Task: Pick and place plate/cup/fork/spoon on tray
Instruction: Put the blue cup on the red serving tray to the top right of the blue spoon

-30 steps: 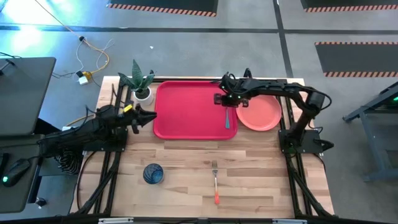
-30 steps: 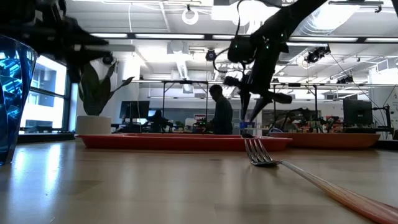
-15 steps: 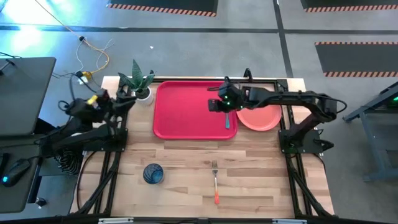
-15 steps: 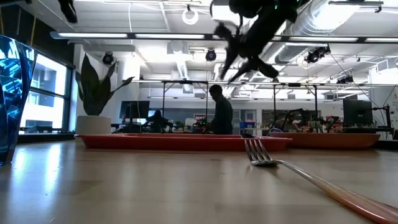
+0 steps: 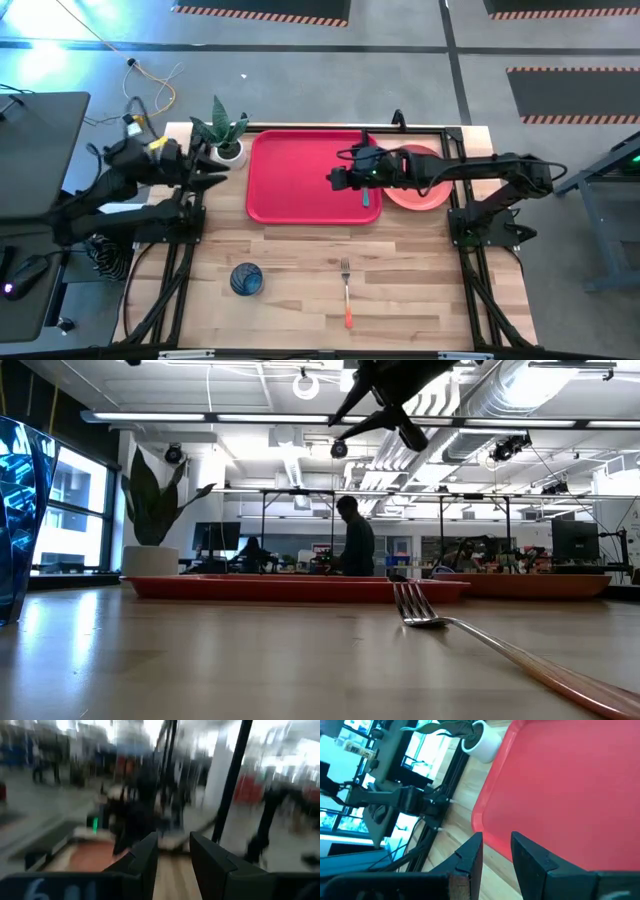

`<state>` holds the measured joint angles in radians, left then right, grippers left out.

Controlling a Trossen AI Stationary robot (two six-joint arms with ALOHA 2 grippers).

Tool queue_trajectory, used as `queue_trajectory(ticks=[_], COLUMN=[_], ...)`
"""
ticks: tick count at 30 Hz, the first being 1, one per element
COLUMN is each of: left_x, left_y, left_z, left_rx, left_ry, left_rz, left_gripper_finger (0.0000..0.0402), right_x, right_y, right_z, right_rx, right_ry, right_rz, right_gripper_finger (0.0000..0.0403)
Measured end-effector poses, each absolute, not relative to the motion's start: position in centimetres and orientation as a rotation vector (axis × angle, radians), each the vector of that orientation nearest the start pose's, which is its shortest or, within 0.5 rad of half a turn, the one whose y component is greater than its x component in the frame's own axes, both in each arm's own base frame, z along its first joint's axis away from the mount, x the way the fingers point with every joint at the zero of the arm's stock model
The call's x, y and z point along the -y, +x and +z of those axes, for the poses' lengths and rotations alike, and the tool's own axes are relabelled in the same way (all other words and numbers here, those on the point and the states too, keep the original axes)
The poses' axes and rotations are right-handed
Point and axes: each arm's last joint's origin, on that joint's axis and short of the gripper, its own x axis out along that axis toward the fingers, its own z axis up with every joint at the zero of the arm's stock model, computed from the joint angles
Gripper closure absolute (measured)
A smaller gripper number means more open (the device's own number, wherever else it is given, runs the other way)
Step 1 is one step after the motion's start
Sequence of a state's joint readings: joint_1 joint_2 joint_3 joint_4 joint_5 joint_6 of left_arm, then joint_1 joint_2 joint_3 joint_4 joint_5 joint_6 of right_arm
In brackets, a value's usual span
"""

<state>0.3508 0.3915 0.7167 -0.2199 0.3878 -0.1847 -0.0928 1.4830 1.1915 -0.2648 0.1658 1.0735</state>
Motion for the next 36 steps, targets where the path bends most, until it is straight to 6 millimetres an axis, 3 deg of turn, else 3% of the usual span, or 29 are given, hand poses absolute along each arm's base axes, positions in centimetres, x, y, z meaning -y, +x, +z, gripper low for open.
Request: queue_trajectory(ticks=[7,17,24,29,36], left_x=[-1.9,-1.5,-0.9,-0.1,1.8], left_y=[8.2,8.5,10.3,12.5,13.8], left_z=[35.1,34.6,34.2,35.4,35.2], left_rx=[-0.240,-0.367,-0.451,-0.509,-0.761], left_ry=[-0.166,-0.272,-0.308,-0.279,-0.225], left_rz=[-0.013,-0.034,-0.087,-0.124,-0.134], left_gripper_finger=[0.0298,0.0298,0.0298,0.0298,0.0298], right_x=[2.7,3.4,4.3,4.8,5.0], right_y=[33.0,33.2,33.1,33.0,33.0], right_z=[30.4,30.7,30.7,30.7,30.7], right_rx=[-0.351,-0.345,-0.397,-0.415,-0.426], right_ry=[1.027,1.016,1.027,1.025,0.999], right_rz=[-0.516,-0.447,-0.358,-0.326,-0.305], right_gripper_finger=[0.0311,0.0311,0.0311,0.0311,0.0311])
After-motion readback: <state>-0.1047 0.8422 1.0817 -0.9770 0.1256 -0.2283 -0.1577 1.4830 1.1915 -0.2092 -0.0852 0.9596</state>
